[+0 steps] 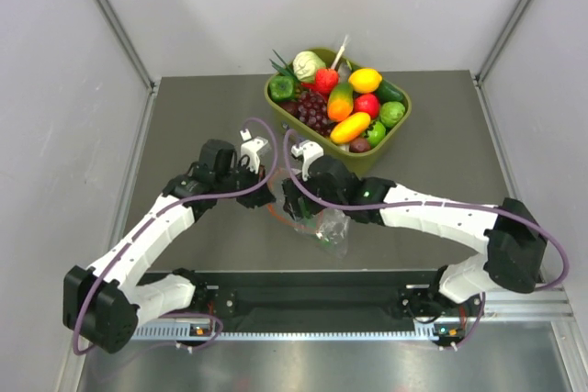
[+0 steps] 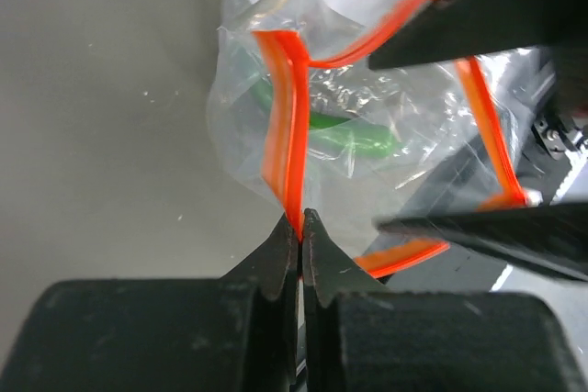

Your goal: Open the zip-top bag and remove the fake food

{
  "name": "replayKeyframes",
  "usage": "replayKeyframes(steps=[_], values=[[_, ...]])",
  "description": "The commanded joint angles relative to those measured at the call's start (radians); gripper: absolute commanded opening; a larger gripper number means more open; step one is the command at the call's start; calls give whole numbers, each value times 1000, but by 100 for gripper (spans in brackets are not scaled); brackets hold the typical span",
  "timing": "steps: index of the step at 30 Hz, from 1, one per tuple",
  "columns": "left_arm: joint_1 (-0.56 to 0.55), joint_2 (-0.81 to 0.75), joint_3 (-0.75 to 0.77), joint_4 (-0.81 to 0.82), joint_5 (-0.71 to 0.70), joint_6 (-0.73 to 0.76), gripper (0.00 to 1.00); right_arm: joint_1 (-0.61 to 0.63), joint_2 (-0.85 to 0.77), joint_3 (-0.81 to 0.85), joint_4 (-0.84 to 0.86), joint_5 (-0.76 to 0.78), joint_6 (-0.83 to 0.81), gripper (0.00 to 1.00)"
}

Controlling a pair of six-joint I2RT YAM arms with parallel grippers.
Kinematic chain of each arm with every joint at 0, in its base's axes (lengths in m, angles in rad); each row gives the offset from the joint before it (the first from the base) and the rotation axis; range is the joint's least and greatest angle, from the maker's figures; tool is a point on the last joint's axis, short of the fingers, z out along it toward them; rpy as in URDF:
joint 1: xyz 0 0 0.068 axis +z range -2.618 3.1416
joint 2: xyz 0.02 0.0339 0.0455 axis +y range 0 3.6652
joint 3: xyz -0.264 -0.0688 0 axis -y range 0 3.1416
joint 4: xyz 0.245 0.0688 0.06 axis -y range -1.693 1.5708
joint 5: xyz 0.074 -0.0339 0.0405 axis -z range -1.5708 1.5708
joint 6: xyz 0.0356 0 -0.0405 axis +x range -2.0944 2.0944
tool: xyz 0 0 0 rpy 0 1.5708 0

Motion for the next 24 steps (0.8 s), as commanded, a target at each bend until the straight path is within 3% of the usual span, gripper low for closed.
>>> replayKeyframes(steps=[1,16,24], values=[[-2,-28,25,42,48,19,0,-13,19,-23,-5,116,11,80],[-5,-8,23,46,120,22,0,-23,154,-40,20,214,-18,48],[-6,9,22,46,123,22,0,-2,240,2,41,174,-15,40]])
